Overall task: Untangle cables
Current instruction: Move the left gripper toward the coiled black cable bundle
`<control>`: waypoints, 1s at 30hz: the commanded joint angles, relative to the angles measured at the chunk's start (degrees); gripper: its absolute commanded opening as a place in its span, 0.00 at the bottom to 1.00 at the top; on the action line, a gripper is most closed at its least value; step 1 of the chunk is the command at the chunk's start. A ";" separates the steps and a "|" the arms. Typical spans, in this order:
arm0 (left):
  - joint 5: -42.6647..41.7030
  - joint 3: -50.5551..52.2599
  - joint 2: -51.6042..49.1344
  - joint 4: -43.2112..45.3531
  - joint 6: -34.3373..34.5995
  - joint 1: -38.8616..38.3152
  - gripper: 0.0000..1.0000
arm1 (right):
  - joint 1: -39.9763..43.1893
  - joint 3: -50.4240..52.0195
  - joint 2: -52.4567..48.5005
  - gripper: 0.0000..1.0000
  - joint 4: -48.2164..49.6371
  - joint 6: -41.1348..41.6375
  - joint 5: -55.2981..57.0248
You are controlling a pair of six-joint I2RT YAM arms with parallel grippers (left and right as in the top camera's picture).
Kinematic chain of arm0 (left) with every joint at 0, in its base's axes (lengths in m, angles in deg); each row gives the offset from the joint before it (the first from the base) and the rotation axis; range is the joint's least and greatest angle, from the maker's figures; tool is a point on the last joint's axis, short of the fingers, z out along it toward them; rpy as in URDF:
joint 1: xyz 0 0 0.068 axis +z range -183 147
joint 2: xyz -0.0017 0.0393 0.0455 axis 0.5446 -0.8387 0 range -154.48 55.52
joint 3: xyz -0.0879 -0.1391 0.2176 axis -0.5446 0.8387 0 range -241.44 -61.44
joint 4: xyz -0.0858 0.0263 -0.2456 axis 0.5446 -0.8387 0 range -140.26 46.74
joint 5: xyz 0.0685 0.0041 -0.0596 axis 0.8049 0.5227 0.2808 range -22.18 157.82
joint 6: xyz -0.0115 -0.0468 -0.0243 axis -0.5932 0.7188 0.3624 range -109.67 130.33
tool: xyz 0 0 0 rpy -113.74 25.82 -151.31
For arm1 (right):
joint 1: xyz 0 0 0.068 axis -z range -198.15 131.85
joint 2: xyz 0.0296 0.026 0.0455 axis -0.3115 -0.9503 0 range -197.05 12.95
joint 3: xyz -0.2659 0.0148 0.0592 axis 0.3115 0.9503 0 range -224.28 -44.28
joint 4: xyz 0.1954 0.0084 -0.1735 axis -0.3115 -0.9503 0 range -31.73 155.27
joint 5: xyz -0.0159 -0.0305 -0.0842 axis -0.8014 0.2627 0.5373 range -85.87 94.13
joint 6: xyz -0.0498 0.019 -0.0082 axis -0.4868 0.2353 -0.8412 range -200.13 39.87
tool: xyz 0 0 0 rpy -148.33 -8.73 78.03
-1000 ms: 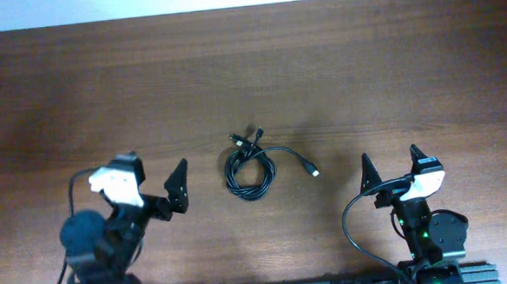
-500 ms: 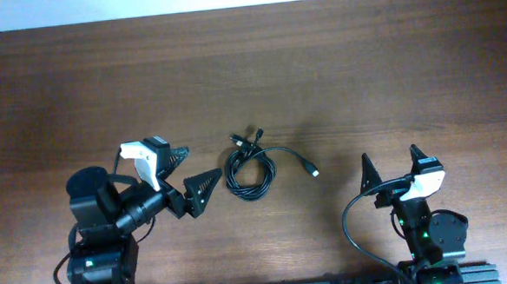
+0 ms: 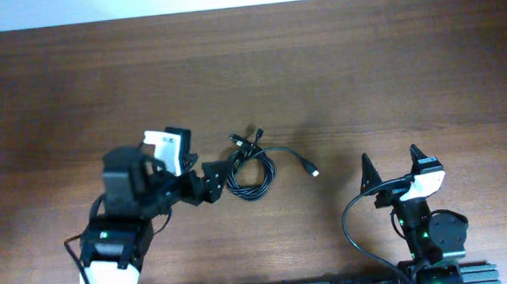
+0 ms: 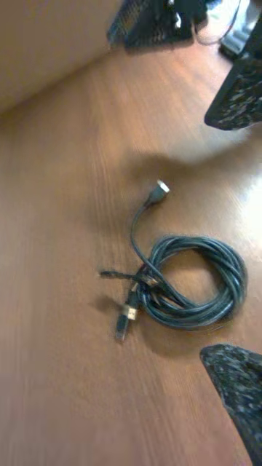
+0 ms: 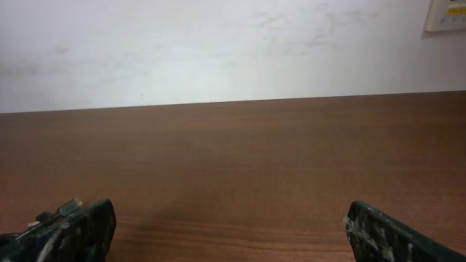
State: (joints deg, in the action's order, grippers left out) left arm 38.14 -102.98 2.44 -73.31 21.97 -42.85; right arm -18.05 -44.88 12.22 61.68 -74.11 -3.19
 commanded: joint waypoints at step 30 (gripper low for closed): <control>25.44 -14.69 -37.46 -11.93 38.58 -16.31 0.71 | -0.46 0.28 0.52 0.99 -0.35 -0.02 0.68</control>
State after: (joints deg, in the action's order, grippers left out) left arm 63.72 -116.75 -33.78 -85.11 54.77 -58.93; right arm -18.05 -44.88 12.26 61.68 -74.09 -3.19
